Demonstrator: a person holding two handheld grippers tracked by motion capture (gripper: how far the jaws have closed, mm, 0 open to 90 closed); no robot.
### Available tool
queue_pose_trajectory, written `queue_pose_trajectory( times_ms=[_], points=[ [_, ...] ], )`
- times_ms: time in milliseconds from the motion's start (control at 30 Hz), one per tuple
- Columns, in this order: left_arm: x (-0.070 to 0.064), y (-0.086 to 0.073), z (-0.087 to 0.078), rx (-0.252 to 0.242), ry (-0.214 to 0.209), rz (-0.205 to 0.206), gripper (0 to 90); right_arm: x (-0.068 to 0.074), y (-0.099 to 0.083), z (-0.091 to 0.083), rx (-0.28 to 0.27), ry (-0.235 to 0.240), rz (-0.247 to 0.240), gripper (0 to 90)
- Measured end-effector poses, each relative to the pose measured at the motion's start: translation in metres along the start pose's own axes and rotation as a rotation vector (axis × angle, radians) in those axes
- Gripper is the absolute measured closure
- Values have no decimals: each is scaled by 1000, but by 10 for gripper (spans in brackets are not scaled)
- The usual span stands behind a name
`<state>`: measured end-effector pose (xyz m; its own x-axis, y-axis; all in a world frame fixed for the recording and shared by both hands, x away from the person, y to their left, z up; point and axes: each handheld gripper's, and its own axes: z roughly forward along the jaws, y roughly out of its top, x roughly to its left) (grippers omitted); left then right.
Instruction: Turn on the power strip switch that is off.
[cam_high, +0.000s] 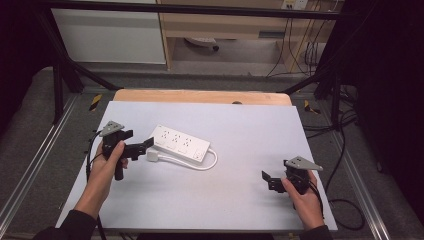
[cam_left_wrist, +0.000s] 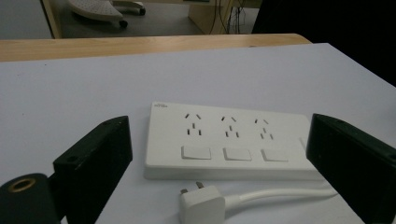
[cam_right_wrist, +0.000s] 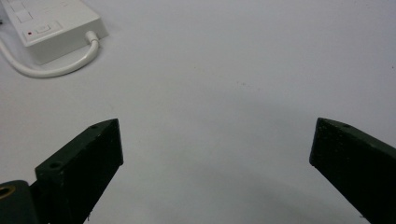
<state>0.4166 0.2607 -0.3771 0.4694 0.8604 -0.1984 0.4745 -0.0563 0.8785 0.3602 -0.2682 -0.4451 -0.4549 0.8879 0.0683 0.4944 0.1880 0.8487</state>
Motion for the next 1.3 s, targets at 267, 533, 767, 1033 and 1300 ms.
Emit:
queue_pose_trajectory(
  times_ms=[267,533,767,1033,1300],
  points=[
    [2,-3,-14,-32,12,-8,66,0,0,0,2,-3,0,32],
    [4,-4,-27,-64,15,-28,66,0,0,0,2,-5,1,32],
    [10,-7,-36,-85,23,-56,66,0,0,0,-1,-3,4,30],
    [17,-12,-49,-106,42,-61,66,0,0,0,0,-5,3,30],
    [19,-22,-61,-115,50,-57,66,0,0,0,1,-7,1,30]
  ],
)
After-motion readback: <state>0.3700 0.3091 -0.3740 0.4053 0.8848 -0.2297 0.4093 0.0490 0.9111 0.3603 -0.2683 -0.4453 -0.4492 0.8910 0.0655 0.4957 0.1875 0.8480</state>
